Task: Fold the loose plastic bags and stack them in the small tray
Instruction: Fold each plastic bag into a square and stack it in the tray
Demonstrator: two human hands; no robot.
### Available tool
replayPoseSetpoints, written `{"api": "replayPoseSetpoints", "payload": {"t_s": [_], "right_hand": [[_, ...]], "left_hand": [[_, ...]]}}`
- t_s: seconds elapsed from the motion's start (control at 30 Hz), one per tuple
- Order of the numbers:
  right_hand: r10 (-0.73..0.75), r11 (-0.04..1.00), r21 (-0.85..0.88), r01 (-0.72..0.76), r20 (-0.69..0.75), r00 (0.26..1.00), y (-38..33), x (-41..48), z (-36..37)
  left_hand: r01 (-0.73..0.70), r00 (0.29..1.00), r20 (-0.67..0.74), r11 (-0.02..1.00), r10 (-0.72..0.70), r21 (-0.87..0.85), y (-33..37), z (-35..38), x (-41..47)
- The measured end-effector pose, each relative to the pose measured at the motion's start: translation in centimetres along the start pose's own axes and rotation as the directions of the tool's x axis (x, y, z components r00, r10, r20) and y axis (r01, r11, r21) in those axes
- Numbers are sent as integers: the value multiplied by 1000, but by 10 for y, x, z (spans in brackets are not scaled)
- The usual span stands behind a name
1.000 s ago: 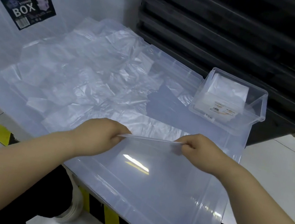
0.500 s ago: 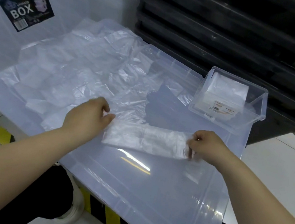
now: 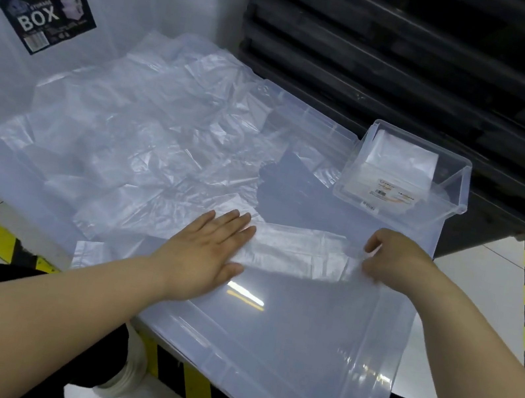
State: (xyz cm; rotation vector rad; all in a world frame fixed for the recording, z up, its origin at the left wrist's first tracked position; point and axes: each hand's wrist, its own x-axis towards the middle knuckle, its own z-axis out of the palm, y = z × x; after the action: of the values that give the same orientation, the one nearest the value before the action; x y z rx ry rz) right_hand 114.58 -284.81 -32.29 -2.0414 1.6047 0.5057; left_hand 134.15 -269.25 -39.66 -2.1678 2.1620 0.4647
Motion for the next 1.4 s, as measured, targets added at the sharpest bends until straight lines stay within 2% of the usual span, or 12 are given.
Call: {"api": "replayPoseSetpoints", "payload": {"t_s": [0.1, 0.17, 0.2, 0.27, 0.33, 0.43, 0.63, 0.7, 0.8, 0.93, 1.13, 1.4], "right_hand": [[85, 963, -239, -125, -173, 981, 6, -6, -11], [1, 954, -286, -90, -297, 955, -1, -9, -4], [-139, 954, -299, 23, -373, 917, -8, -8, 6], [-435, 897, -317, 308, -517, 737, -26, -6, 37], [-591, 807, -340, 483, -446, 672, -45, -9, 71], [-676, 727, -380, 572, -250, 693, -53, -11, 104], [-573, 782, -346, 518, -69, 817, -31, -3, 82], [-576, 778, -359, 515, -82, 813, -22, -5, 73], [-553, 809, -333, 485, -149, 820, -22, -8, 54], [-505, 851, -289, 438, -221, 834, -30, -6, 40], [-511, 840, -257, 479, -75, 856, -47, -7, 44], [-531, 795, -263, 547, 135, 837, -50, -14, 47]], "left_hand": [[-14, 1000, 5, 1000, 14, -11, -3, -1, -2], [-31, 999, 10, 999, 31, -5, -4, 2, -2], [-23, 1000, 7, 998, 23, -52, -3, 0, -3], [-1, 1000, 11, 998, 1, -68, -3, 0, -4], [-40, 999, -14, 999, 40, 5, -5, -1, -5], [-11, 1000, 30, 996, 8, 86, -7, 2, -3], [13, 1000, 16, 1000, -13, 1, -6, -2, -4], [55, 998, 32, 998, -54, -29, -10, -12, -3], [126, 989, -64, 982, -136, -143, -20, -29, -4], [103, 986, -116, 984, -120, -146, -21, -33, -6], [129, 988, -60, 969, -144, -209, -18, -33, -1], [134, 991, 9, 966, -135, -222, -11, -37, -4]]}}
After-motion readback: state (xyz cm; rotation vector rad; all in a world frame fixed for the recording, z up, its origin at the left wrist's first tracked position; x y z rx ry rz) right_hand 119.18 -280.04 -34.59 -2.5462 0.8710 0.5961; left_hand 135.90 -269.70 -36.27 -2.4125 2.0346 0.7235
